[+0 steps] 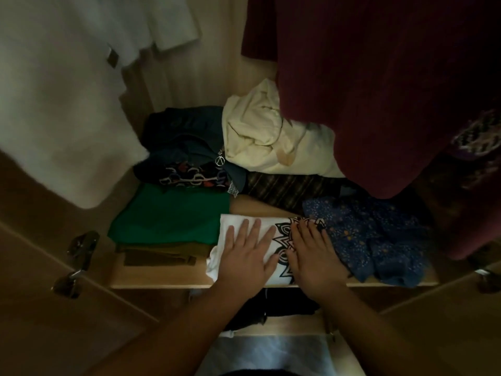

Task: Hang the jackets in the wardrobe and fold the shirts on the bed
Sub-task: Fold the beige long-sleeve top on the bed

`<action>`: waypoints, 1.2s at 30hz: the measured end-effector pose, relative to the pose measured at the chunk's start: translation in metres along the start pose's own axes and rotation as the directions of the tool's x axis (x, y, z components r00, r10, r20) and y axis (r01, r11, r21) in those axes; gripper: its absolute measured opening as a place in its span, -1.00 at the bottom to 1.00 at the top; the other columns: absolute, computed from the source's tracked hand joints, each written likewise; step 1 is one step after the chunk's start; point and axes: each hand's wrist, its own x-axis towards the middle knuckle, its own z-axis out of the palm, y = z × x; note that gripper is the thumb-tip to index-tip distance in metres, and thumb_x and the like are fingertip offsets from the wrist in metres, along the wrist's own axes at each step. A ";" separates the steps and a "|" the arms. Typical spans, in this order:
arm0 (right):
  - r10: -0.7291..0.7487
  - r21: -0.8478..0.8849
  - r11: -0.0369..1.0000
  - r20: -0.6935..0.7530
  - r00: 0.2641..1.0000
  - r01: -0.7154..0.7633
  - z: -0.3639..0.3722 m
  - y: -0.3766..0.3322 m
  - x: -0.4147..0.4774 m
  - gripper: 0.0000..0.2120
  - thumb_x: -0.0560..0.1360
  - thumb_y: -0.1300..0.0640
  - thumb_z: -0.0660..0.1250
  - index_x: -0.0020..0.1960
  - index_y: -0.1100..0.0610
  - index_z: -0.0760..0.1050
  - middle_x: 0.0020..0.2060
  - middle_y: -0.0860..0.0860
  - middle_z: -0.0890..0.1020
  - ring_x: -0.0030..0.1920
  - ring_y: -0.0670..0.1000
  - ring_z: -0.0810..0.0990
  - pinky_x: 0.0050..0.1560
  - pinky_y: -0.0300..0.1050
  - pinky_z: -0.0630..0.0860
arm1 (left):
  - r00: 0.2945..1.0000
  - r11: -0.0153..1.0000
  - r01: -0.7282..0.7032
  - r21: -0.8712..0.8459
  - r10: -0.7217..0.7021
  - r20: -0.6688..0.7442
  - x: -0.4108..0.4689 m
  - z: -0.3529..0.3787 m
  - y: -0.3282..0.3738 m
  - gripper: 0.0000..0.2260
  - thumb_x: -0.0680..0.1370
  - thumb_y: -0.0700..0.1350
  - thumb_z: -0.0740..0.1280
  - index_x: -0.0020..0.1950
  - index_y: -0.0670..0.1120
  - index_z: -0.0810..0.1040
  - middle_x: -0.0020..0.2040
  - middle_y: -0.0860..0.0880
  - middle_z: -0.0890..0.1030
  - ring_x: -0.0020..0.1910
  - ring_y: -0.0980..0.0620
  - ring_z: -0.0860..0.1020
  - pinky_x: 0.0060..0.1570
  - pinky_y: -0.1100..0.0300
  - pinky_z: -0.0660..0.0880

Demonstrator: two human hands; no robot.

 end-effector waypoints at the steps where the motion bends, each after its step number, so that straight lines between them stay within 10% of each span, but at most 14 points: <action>1: 0.012 0.008 1.000 0.004 1.000 -0.012 0.002 0.000 0.003 -0.40 0.61 -0.11 -0.03 0.56 0.15 0.21 0.52 0.12 0.30 0.52 0.15 0.25 0.52 0.09 -0.01 | 1.000 1.000 0.025 0.006 -0.025 0.010 0.003 0.003 -0.001 -0.48 0.60 0.25 0.09 0.52 0.10 0.36 0.53 -0.10 0.35 0.53 -0.16 0.28 0.45 -0.23 0.19; 13: 0.045 0.181 0.982 0.073 0.996 -0.058 -0.030 -0.003 -0.002 -0.34 0.58 -0.20 -0.07 0.58 0.11 0.14 0.57 0.04 0.18 0.58 0.07 0.06 0.54 0.06 -0.13 | 0.977 0.998 0.043 -0.040 -0.033 0.212 0.010 -0.024 0.006 -0.41 0.63 0.25 -0.01 0.62 0.15 -0.10 0.64 -0.05 -0.07 0.61 -0.10 -0.13 0.53 -0.17 -0.19; 24: 0.447 0.189 0.892 -0.225 0.866 -0.411 -0.145 0.034 -0.271 -0.44 0.52 0.02 0.21 0.49 0.15 0.32 0.44 0.13 0.41 0.49 0.17 0.28 0.49 0.09 0.24 | 0.941 0.901 -0.321 -0.293 0.339 0.009 -0.124 -0.105 0.155 -0.36 0.55 0.22 0.04 0.60 0.01 0.12 0.61 -0.08 0.15 0.60 -0.10 0.04 0.54 -0.11 0.06; 30: 0.750 0.166 0.657 -0.234 0.618 -0.735 -0.171 0.049 -0.536 -0.40 0.48 -0.02 0.19 0.48 0.15 0.34 0.43 0.17 0.42 0.46 0.21 0.34 0.47 0.10 0.28 | 0.740 0.714 -0.612 -0.339 0.669 0.073 -0.284 -0.094 0.323 -0.32 0.53 0.28 -0.08 0.62 0.04 0.04 0.62 -0.08 0.10 0.60 -0.11 0.02 0.54 -0.10 0.03; 36: 0.947 0.141 0.264 -0.228 0.228 -0.954 -0.197 0.006 -0.792 -0.33 0.50 -0.17 0.05 0.55 0.07 0.24 0.49 0.13 0.35 0.49 0.20 0.27 0.49 0.13 0.24 | 0.390 0.404 -0.849 -0.341 0.914 0.113 -0.473 -0.089 0.476 -0.41 0.64 0.20 0.05 0.62 0.07 -0.04 0.64 -0.05 -0.01 0.61 -0.10 -0.07 0.54 -0.14 -0.02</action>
